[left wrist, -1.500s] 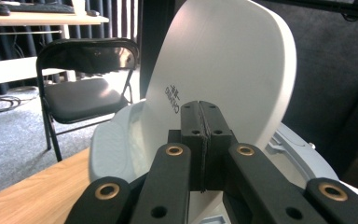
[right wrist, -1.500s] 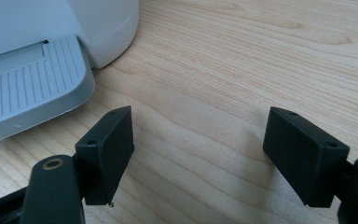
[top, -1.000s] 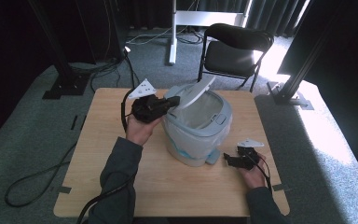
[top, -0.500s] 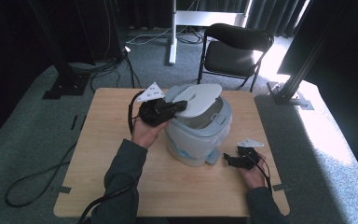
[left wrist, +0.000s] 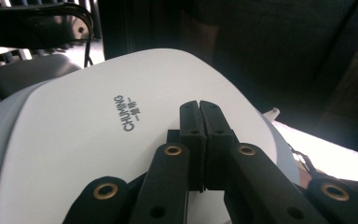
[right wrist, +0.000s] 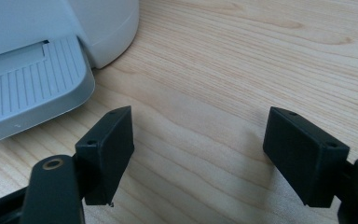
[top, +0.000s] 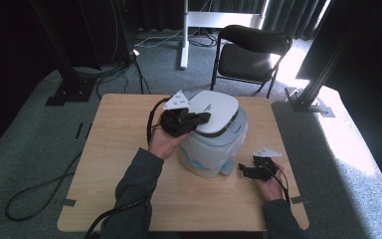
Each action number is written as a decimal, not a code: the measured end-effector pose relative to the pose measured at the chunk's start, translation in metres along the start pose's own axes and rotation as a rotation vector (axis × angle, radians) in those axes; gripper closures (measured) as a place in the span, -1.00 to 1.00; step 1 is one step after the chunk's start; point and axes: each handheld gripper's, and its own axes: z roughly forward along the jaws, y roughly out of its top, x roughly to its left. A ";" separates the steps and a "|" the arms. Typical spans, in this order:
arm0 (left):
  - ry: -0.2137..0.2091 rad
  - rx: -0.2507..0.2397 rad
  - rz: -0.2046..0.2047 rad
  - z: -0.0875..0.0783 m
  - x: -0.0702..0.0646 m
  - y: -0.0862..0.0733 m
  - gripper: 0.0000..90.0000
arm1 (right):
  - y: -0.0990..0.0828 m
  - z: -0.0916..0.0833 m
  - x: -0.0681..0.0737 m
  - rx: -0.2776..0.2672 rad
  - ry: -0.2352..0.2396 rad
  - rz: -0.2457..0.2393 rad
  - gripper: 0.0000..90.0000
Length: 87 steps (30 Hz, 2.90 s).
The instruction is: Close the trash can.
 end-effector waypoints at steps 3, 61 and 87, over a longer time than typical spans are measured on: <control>-0.002 0.012 0.002 0.003 -0.001 0.000 0.97 | 0.000 0.000 0.000 0.000 0.000 0.000 -0.47; 0.065 0.085 0.077 0.018 -0.016 0.002 0.84 | 0.000 0.000 0.000 0.000 0.000 0.000 -0.47; 0.288 -0.096 -0.064 -0.080 0.029 -0.050 0.68 | 0.001 0.002 0.001 0.018 -0.043 0.038 -0.72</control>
